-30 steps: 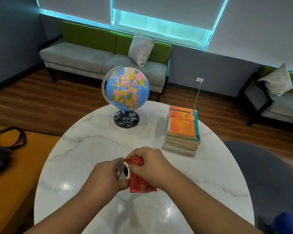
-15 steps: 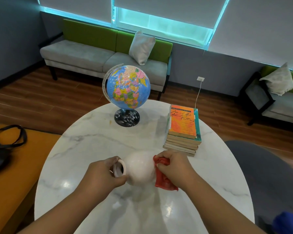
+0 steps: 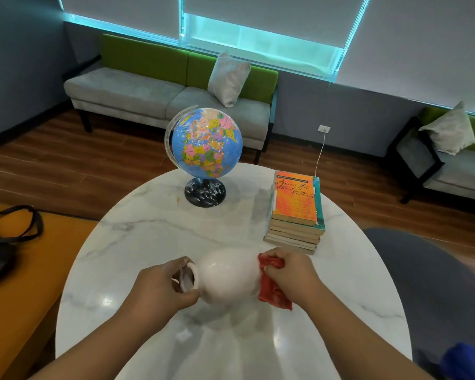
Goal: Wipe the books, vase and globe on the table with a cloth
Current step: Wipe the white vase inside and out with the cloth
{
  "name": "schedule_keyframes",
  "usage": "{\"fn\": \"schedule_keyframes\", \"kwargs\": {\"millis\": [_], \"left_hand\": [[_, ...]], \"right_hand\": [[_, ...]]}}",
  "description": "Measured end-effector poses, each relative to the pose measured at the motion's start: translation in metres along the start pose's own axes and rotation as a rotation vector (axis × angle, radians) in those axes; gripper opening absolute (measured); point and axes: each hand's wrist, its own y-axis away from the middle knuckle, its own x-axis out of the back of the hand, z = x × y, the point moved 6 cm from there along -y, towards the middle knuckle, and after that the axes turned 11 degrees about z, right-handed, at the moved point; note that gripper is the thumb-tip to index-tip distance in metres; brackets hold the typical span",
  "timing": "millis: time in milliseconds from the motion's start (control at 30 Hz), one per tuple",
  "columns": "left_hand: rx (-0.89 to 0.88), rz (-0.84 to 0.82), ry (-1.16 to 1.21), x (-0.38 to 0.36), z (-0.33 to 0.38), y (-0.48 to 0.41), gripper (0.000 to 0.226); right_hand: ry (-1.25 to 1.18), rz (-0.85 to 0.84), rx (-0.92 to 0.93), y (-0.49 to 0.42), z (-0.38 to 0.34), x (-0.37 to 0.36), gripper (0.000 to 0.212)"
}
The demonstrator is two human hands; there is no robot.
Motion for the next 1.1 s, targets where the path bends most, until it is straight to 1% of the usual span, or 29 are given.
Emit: {"fn": "schedule_keyframes", "kwargs": {"millis": [67,167,233,300,367,433,467,567,700,733,833,900,933,1000,1067,1100], "left_hand": [[-0.002,0.004,0.002,-0.001,0.0,0.0,0.039],[-0.018,-0.006,-0.003,-0.002,-0.001,-0.001,0.037],[-0.021,-0.02,-0.005,-0.002,-0.004,0.0,0.037],[-0.013,-0.027,-0.008,-0.001,-0.007,0.0,0.036],[-0.001,-0.023,0.001,0.0,-0.011,0.003,0.037],[-0.016,-0.017,0.009,0.0,-0.011,0.006,0.037],[-0.034,-0.013,0.004,-0.001,-0.011,0.006,0.038],[-0.096,-0.014,-0.023,-0.003,-0.005,0.008,0.038],[-0.158,-0.01,-0.048,-0.004,0.002,0.009,0.039],[-0.159,-0.011,-0.05,-0.004,0.002,0.009,0.04],[-0.156,-0.01,-0.052,-0.003,-0.001,0.009,0.043],[-0.159,-0.007,-0.055,-0.004,-0.001,0.01,0.043],[-0.167,-0.006,-0.057,-0.005,0.0,0.01,0.042],[-0.188,-0.001,-0.07,-0.006,0.004,0.009,0.039],[-0.212,0.013,-0.095,-0.006,0.008,0.008,0.034],[-0.223,0.022,-0.103,-0.006,0.01,0.007,0.031]], "right_hand": [[0.006,0.011,0.101,0.012,-0.014,-0.006,0.031],[-0.058,-0.078,0.32,0.037,-0.047,-0.018,0.034],[-0.058,-0.127,0.376,0.042,-0.052,-0.023,0.035],[-0.089,-0.075,0.303,0.032,-0.04,-0.017,0.034],[-0.109,-0.002,0.135,0.017,-0.018,-0.006,0.033],[-0.077,0.033,-0.002,0.01,-0.002,0.001,0.032],[-0.035,0.044,-0.012,0.009,0.0,0.001,0.031],[0.028,0.05,0.079,0.016,-0.017,-0.003,0.03],[-0.002,-0.057,0.257,0.035,-0.05,-0.014,0.032],[-0.021,-0.079,0.259,0.036,-0.051,-0.014,0.032],[-0.104,-0.06,0.087,0.024,-0.031,-0.005,0.033],[-0.059,-0.022,0.017,0.017,-0.02,0.001,0.033],[-0.005,-0.005,0.029,0.016,-0.018,0.001,0.032],[0.088,0.022,0.109,0.02,-0.025,-0.002,0.03],[0.106,0.034,0.249,0.031,-0.045,-0.008,0.031],[0.116,0.014,0.329,0.038,-0.057,-0.012,0.032]]}}
